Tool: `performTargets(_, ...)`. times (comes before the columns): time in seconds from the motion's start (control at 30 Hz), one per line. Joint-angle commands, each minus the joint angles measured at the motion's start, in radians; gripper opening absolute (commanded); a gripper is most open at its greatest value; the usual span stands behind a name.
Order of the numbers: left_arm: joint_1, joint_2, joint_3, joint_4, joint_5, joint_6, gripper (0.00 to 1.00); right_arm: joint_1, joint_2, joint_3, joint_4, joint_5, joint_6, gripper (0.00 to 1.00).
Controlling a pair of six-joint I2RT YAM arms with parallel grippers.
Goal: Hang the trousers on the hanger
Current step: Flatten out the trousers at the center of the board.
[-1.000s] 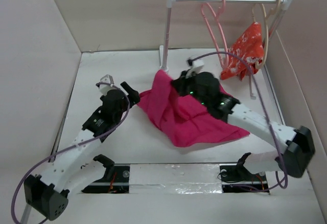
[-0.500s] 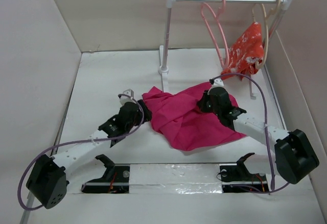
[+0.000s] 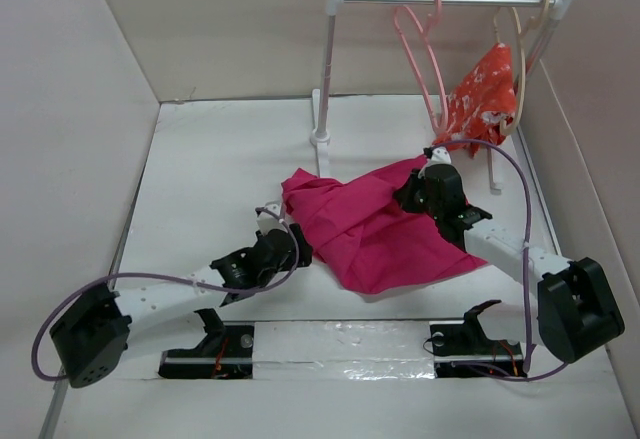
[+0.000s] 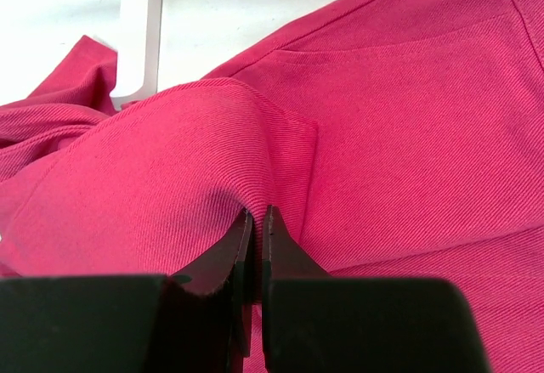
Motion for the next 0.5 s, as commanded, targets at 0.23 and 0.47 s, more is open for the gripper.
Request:
performTargets(0.23, 0.005, 0.205, 0.171, 0.066, -0.149, 0.079, 0.29, -0.007, -0.037, -0.004, 0.053, -0.026, -0.010, 0.00)
performTargets(0.47, 0.093, 0.248, 0.147, 0.164, -0.077, 0.110, 0.00, -0.007, -0.040, -0.009, 0.053, -0.036, -0.007, 0.00)
